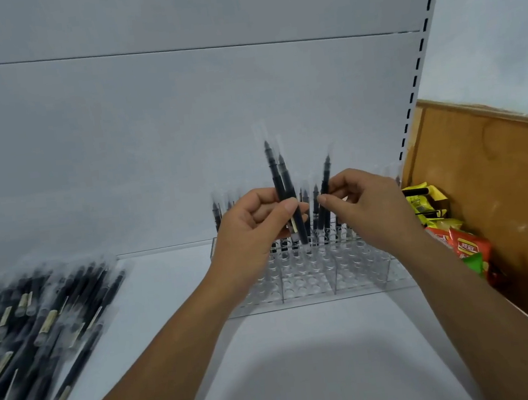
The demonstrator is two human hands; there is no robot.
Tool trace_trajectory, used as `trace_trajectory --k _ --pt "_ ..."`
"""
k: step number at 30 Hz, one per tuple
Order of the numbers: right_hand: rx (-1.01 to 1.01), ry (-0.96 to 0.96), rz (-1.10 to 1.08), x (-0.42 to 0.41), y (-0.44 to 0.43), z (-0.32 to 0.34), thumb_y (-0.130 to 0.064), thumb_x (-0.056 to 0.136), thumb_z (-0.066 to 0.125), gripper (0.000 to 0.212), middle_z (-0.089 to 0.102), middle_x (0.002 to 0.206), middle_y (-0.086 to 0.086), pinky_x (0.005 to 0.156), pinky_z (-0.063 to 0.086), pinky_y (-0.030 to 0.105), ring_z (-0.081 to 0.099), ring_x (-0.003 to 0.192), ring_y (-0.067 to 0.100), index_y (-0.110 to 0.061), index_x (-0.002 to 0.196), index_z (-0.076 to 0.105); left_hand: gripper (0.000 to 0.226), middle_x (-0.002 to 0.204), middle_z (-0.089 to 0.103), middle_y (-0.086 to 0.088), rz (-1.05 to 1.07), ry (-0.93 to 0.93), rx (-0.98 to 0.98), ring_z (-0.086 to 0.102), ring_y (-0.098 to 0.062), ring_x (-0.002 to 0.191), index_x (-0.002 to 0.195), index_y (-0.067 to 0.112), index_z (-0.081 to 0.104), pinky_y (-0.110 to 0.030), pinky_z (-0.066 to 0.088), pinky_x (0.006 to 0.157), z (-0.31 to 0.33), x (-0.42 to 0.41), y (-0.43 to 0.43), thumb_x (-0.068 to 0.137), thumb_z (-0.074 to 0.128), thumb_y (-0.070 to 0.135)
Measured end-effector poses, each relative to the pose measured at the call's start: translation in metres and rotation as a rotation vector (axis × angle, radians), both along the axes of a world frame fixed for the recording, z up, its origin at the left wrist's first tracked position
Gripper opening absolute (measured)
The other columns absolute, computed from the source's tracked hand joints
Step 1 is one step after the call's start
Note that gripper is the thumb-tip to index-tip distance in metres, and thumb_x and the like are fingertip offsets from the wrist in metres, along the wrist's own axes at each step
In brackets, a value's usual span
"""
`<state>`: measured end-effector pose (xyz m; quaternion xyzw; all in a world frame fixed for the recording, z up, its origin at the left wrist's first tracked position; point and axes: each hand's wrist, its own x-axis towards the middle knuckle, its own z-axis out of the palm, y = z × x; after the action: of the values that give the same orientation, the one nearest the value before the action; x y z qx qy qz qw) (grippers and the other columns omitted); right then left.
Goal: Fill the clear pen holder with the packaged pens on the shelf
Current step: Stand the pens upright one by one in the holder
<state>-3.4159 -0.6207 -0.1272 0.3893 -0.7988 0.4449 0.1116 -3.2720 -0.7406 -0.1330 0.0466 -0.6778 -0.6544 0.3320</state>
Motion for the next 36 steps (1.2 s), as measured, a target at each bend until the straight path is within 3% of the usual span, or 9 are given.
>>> trace_trajectory --k 6,15,21,24,28,32,36 --pt "0.276 0.023 0.009 0.0 -0.003 -0.005 -0.041 0.085 0.071 0.014 0.061 0.074 -0.017 0.067 0.046 0.027 0.057 0.073 0.004 -0.033 0.085 0.059 0.009 0.092 0.076 0.001 -0.009 -0.024 -0.026 0.071 -0.014 0.094 0.101 0.014 0.062 -0.027 0.056 0.078 -0.002 0.001 -0.001 0.091 0.062 0.016" --pt "0.355 0.015 -0.057 0.002 -0.002 -0.007 -0.045 0.083 0.072 0.025 0.061 0.073 -0.013 0.057 0.038 0.024 0.055 0.068 0.006 -0.032 0.068 0.058 0.01 0.092 0.076 0.001 -0.026 -0.06 -0.05 0.071 -0.014 0.094 0.1 0.016 0.062 -0.026 0.057 0.078 -0.002 0.0 -0.001 0.09 0.063 0.017" --pt "0.43 0.011 -0.035 0.003 0.001 -0.001 -0.049 0.082 0.071 0.019 0.059 0.075 -0.014 0.059 0.04 0.025 0.054 0.071 0.005 -0.031 0.081 0.065 0.013 0.092 0.076 0.001 -0.037 -0.069 -0.044 0.071 -0.015 0.095 0.102 0.016 0.061 -0.025 0.056 0.077 -0.002 0.001 -0.002 0.09 0.063 0.019" --pt "0.338 0.003 -0.034 0.001 0.012 0.008 -0.048 0.085 0.068 0.02 0.065 0.077 -0.012 0.063 0.047 0.025 0.057 0.07 0.003 -0.028 0.082 0.07 0.012 0.091 0.076 0.0 -0.046 -0.069 -0.029 0.071 -0.014 0.093 0.102 0.016 0.061 -0.019 0.053 0.071 -0.002 0.001 -0.002 0.09 0.064 0.018" --pt "-0.097 -0.215 0.196 0.015 0.017 0.021 -0.037 0.086 0.069 0.017 0.066 0.069 -0.001 0.055 0.045 0.013 0.055 0.057 -0.001 -0.021 0.087 0.074 0.011 0.09 0.076 0.0 -0.039 -0.081 -0.054 0.071 -0.012 0.092 0.1 0.018 0.064 -0.019 0.052 0.073 -0.002 0.0 -0.003 0.088 0.065 0.019" --pt "-0.109 -0.291 0.353 0.03 0.009 0.019 -0.034 0.085 0.07 0.015 0.06 0.061 -0.016 0.051 0.038 0.01 0.045 0.051 -0.001 -0.021 0.09 0.074 0.013 0.09 0.076 -0.003 -0.034 -0.109 -0.088 0.071 -0.016 0.09 0.099 0.017 0.067 -0.022 0.053 0.075 -0.004 -0.002 -0.003 0.087 0.068 0.019" --pt "-0.204 -0.333 0.353 0.029 0.009 0.019 -0.024 0.086 0.071 0.009 0.061 0.06 -0.011 0.05 0.038 0.013 0.045 0.051 0.002 -0.016 0.09 0.073 0.013 0.091 0.076 -0.003 0.006 -0.098 -0.082 0.071 -0.016 0.09 0.1 0.015 0.069 -0.025 0.055 0.08 -0.006 -0.004 -0.002 0.087 0.069 0.019"
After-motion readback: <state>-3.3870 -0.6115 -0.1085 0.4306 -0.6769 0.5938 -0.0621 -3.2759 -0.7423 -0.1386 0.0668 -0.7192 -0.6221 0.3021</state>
